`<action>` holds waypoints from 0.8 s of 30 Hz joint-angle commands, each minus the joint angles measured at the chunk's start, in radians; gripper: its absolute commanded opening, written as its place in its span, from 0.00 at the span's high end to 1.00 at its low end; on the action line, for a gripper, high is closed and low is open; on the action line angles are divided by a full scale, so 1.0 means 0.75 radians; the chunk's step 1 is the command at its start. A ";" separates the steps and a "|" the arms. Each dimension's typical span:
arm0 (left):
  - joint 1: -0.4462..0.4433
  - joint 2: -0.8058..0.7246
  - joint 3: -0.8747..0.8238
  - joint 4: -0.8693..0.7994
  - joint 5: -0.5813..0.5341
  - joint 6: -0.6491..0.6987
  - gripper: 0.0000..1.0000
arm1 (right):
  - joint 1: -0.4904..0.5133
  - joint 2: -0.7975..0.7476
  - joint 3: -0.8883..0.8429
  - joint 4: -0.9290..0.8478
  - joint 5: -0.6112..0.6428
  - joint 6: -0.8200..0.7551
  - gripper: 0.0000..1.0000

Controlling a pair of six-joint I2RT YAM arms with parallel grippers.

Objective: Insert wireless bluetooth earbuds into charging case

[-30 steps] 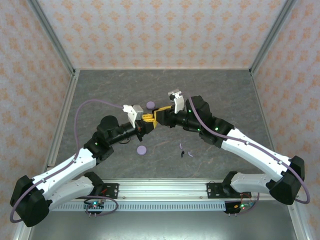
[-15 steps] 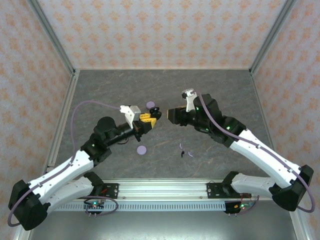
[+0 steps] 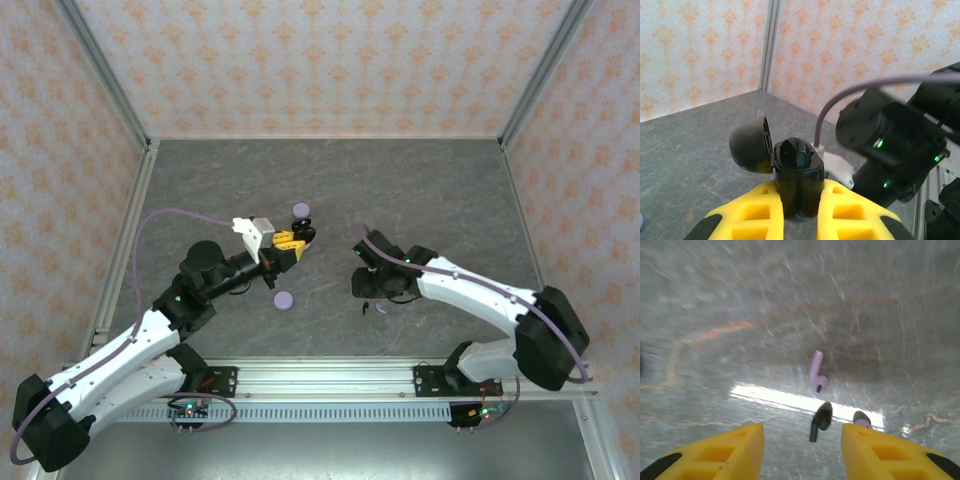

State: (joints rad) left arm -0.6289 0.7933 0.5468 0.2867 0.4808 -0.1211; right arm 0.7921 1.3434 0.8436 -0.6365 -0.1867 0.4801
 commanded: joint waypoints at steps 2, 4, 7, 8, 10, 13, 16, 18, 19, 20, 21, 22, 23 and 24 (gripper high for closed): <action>-0.010 -0.021 -0.020 0.010 -0.023 0.023 0.96 | 0.020 0.087 -0.004 -0.001 0.034 0.052 0.55; -0.011 -0.020 -0.021 0.006 -0.022 0.022 0.96 | 0.020 0.121 -0.008 0.019 0.036 0.046 0.56; -0.011 -0.022 -0.021 0.002 -0.025 0.024 0.96 | 0.019 0.168 -0.011 0.041 0.026 0.043 0.59; -0.010 -0.023 -0.021 -0.001 -0.027 0.025 0.96 | 0.022 0.182 -0.013 0.046 0.017 0.044 0.60; -0.010 -0.023 -0.021 -0.001 -0.027 0.024 0.96 | 0.022 0.206 -0.018 0.054 0.004 0.045 0.62; -0.010 -0.021 -0.022 0.001 -0.029 0.024 0.96 | 0.026 0.234 -0.032 0.070 -0.008 0.046 0.64; -0.010 -0.017 -0.020 0.002 -0.030 0.024 0.96 | 0.028 0.254 -0.041 0.083 -0.007 0.049 0.66; -0.012 -0.015 -0.018 0.000 -0.027 0.023 0.96 | 0.028 0.265 -0.043 0.088 -0.009 0.047 0.67; -0.009 -0.013 -0.017 0.001 -0.027 0.023 0.96 | 0.028 0.272 -0.045 0.088 -0.011 0.047 0.68; -0.010 -0.013 -0.017 -0.001 -0.027 0.022 0.96 | 0.030 0.277 -0.046 0.089 -0.012 0.046 0.68; -0.010 -0.013 -0.017 -0.003 -0.025 0.021 0.96 | 0.030 0.281 -0.048 0.091 -0.015 0.047 0.69; -0.011 -0.014 -0.017 -0.003 -0.027 0.022 0.96 | 0.029 0.286 -0.050 0.092 -0.017 0.045 0.69; -0.010 -0.014 -0.017 -0.004 -0.027 0.023 0.96 | 0.030 0.288 -0.050 0.093 -0.019 0.045 0.71; -0.011 -0.014 -0.017 -0.003 -0.027 0.022 0.96 | 0.030 0.291 -0.051 0.093 -0.020 0.042 0.71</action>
State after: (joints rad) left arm -0.6289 0.7937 0.5419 0.2825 0.4774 -0.1215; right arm 0.8074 1.5471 0.8215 -0.5735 -0.2058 0.5030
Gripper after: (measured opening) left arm 0.139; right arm 0.292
